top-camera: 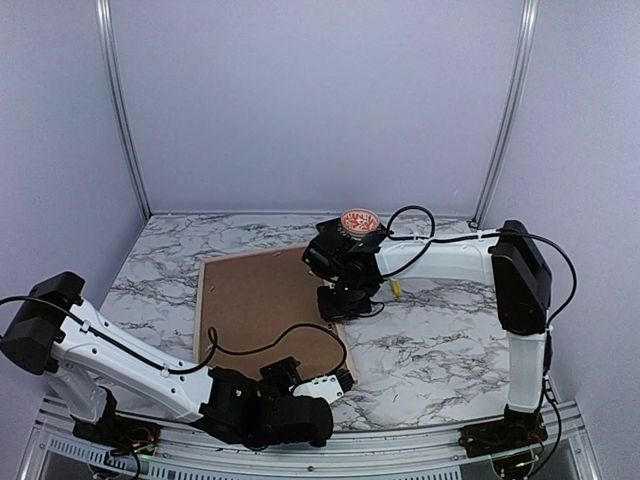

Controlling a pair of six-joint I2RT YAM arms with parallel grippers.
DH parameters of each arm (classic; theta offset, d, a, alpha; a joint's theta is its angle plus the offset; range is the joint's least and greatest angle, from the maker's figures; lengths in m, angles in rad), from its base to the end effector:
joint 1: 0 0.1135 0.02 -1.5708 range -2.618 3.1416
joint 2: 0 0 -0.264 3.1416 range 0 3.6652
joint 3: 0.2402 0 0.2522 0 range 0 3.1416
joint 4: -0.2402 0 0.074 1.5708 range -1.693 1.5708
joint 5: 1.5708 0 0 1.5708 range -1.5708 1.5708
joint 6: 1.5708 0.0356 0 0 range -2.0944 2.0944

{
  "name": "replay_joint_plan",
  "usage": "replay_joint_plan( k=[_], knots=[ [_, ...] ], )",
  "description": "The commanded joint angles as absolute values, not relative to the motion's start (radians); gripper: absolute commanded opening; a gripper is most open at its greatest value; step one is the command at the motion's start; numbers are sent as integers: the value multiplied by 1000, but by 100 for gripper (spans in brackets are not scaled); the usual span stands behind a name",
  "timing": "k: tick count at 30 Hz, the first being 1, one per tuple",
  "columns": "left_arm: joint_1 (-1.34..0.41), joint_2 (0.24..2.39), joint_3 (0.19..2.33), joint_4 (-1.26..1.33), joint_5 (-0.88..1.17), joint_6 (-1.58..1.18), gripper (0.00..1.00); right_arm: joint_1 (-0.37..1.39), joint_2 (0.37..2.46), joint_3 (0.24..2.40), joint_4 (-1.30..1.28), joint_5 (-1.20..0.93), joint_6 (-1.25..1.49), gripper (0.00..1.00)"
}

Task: Take the photo out of the frame

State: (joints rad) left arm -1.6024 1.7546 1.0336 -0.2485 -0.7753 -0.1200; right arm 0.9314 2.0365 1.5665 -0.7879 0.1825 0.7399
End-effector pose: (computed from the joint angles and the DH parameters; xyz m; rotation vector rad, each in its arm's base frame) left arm 0.0139 -0.3487 0.1744 1.2706 1.7977 0.0673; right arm 0.2544 0.3313 0.1882 -0.2269 2.7847 0.1554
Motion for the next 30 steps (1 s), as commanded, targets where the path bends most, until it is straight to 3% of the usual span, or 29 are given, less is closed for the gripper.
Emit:
replay_joint_plan(
  k=[1,17,25,30],
  knots=[
    [-1613,1829,1073,-317,-875,-93,93,918,2039,1666,-854,165,732,0],
    [-1593,2020,1208,-382,-1159,-152,97,913,2036,1751,-923,117,751,0],
    [-1581,2069,1255,-394,-1228,-167,82,913,2018,1750,-913,114,761,0],
    [-1579,2081,1267,-402,-1264,-174,59,918,1999,1726,-890,115,773,0]
  ],
)
